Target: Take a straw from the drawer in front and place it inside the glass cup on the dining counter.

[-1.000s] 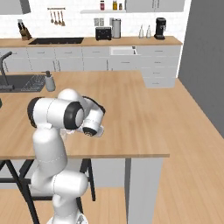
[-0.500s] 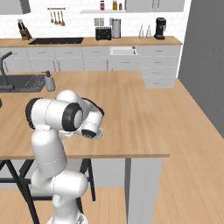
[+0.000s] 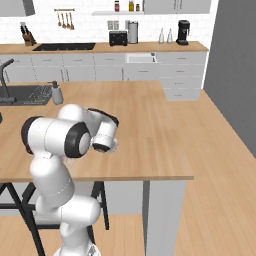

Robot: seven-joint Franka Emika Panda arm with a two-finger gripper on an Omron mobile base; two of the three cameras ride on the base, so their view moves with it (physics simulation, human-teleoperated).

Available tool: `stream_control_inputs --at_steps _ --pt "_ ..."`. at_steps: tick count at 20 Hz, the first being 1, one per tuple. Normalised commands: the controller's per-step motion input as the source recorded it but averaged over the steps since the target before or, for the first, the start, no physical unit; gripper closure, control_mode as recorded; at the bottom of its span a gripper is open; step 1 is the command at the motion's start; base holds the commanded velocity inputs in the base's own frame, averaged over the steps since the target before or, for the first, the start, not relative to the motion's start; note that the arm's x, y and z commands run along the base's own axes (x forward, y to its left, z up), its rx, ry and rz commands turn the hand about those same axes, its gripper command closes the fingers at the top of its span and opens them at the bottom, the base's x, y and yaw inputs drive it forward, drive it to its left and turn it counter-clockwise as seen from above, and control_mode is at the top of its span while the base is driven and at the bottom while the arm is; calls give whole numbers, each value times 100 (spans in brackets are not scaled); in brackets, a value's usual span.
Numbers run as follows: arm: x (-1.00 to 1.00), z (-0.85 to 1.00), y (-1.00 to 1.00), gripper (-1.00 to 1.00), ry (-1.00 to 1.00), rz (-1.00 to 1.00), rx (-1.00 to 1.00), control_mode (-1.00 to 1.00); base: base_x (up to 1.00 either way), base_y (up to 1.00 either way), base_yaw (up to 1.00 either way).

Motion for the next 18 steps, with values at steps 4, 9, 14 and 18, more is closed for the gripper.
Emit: stream_control_inputs --at_steps 4,9,14,18 --pt "-13 100 -3 -100 -13 0 0 -100 0 0 0" --pt "-54 91 0 -100 -18 -2 -5 -100 0 0 0" --pt "-93 67 -3 -100 -27 -6 -20 -100 0 0 0" --pt "-100 36 -15 -100 -32 -9 -27 -100 0 0 0"
